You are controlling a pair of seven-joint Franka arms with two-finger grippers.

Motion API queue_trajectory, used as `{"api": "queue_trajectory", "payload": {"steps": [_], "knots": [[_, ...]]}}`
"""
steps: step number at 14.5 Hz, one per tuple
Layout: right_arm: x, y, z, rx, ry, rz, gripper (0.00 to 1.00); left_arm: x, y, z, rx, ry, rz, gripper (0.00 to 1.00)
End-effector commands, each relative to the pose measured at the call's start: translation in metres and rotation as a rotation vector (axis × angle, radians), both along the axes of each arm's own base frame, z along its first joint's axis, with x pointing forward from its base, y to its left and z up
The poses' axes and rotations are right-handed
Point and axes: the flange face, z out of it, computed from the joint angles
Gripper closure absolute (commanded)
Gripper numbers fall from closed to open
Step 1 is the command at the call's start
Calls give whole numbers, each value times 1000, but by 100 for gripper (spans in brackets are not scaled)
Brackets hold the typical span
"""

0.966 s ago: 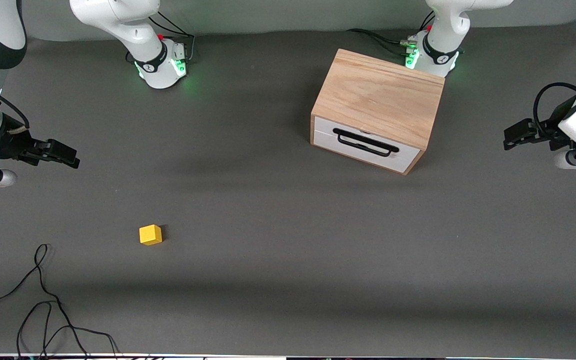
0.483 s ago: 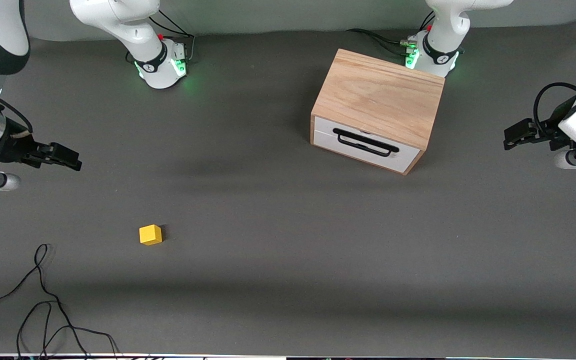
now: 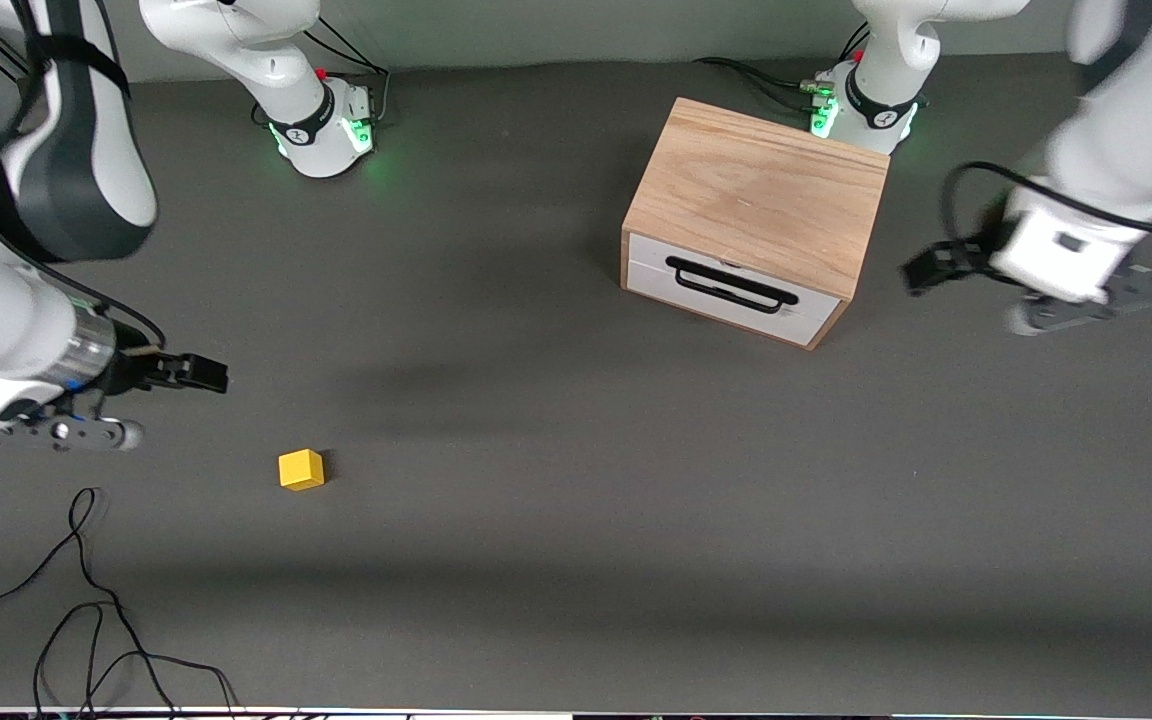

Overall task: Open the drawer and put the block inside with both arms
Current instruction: 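Reach the left gripper to the drawer handle while the right gripper approaches the cube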

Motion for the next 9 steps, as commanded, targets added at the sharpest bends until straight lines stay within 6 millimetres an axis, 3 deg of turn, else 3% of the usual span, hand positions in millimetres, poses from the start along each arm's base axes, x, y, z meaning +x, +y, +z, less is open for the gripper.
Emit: {"api": "queue_trajectory", "payload": {"steps": [1,3,6,9], "knots": [[6,2,-19,-6,-13,17,0,-12,-58,-8,24,47,346,0],[9,2,-42,-7,-13,19,0,-22,-114,-19,55,61,495,0],[10,0,-73,1,-41,100,0,-30,-166,-47,124,90,673,0],[13,0,-91,6,-26,189,0,-37,-176,-67,179,138,731,0]]}}
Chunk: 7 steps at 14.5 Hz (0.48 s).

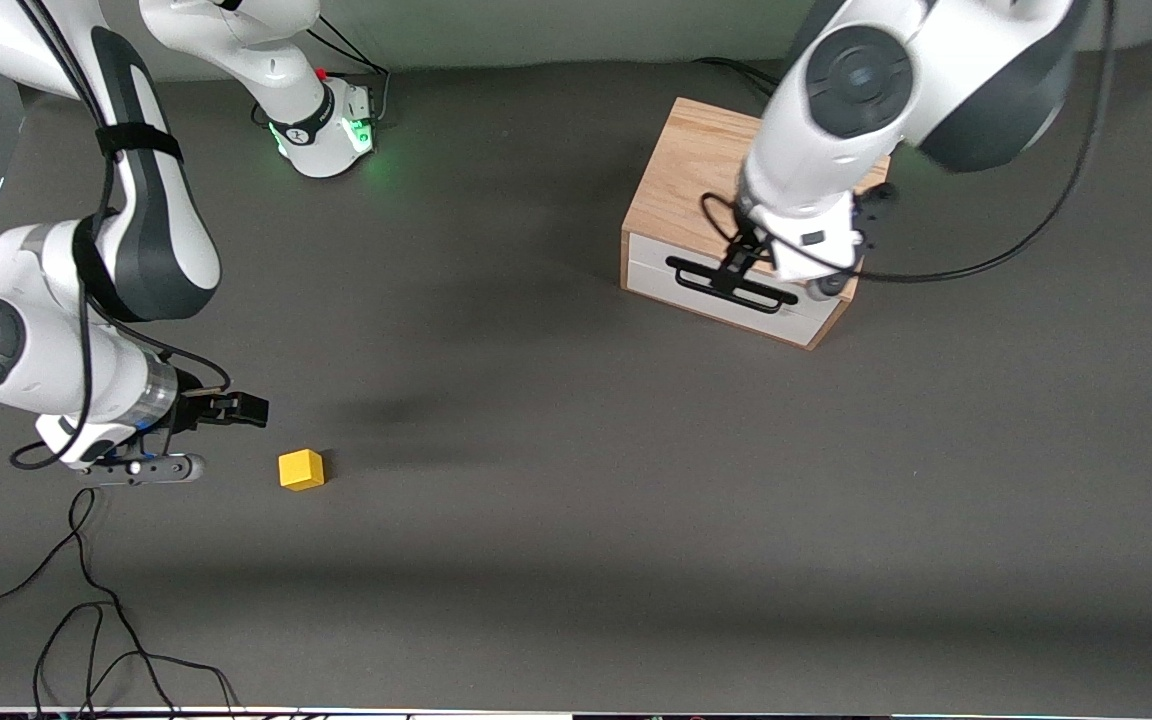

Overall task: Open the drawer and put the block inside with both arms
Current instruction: 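Reach the left gripper to the drawer handle while the right gripper approaches the cube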

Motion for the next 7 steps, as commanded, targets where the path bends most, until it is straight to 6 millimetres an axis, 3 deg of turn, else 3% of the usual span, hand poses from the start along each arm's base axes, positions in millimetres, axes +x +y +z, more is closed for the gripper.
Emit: {"api": "queue_trajectory", "payload": {"steps": [1,4,7], "knots": [[4,1,-15,1,-13,93,0,-4,-9,-11,59,54,60,0],[7,-1,-40,-1,-37,103,0,-3,-9,-39,97,95,60,0],[7,-4,-71,1,-96,144,0,19,-3,-90,147,109,44,0]]}}
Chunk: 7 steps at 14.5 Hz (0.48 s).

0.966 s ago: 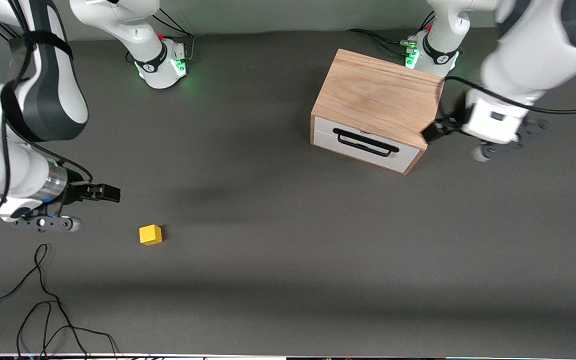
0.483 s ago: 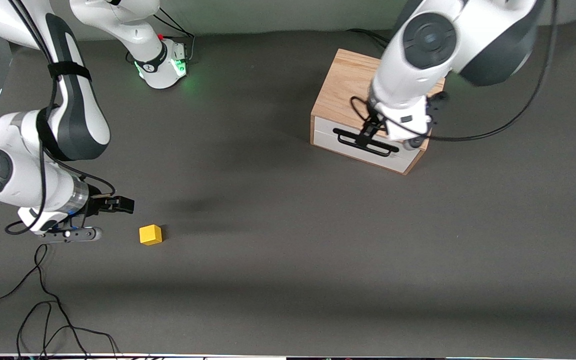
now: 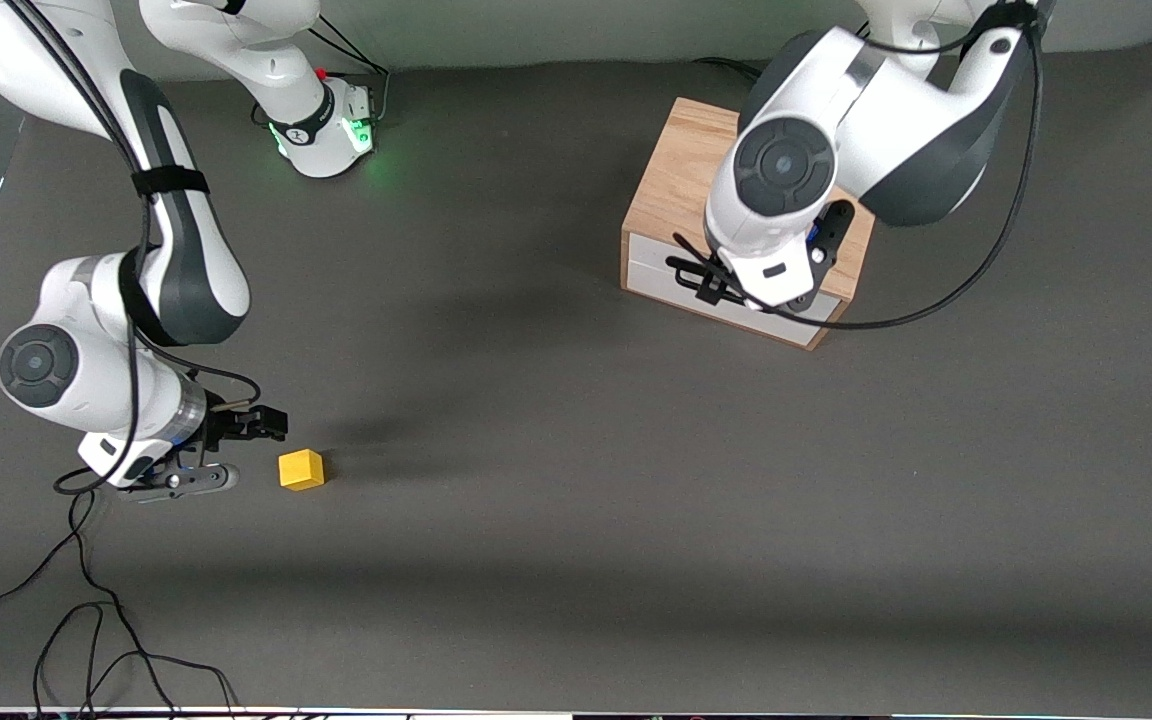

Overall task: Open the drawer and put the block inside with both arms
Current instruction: 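Reach the left gripper to the drawer handle while the right gripper approaches the cube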

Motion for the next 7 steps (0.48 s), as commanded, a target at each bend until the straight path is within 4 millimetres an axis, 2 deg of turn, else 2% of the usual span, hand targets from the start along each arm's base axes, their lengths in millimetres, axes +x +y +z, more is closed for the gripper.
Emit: {"api": "queue_trajectory", "payload": {"steps": [1,4,7], "knots": [[1,-6,-30,-6,-41,61,0,22,3,-47,38,1,9,0],[6,-10,-56,-11,-48,71,0,37,7,-87,45,-7,15,0],[9,-17,-80,-14,-62,124,0,39,6,-120,42,-16,10,0]]}}
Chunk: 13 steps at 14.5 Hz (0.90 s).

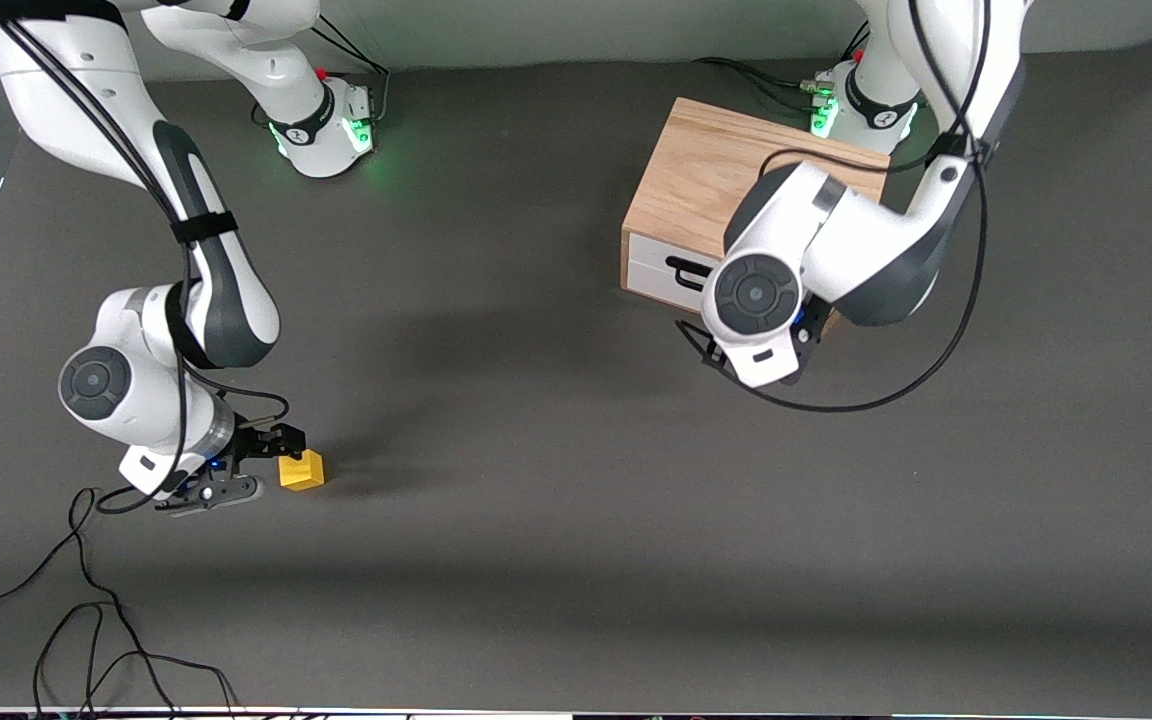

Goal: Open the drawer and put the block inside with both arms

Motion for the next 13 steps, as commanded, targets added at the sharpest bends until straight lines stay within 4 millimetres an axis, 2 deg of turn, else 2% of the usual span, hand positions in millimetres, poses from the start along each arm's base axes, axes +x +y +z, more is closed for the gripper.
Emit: {"api": "queue_trajectory", "payload": {"steps": [1,3,8,13], "knots": [[2,-8,-15,-8,-6,43,0,-4,1,-17,13,-17,-1,0],[1,-7,-25,-8,6,42,0,-8,5,-34,19,-12,7,0],[1,-7,-37,19,18,12,0,-32,6,-69,60,33,13,0],[0,-8,-50,18,20,10,0,-41,-4,-83,54,44,-1,0]]}}
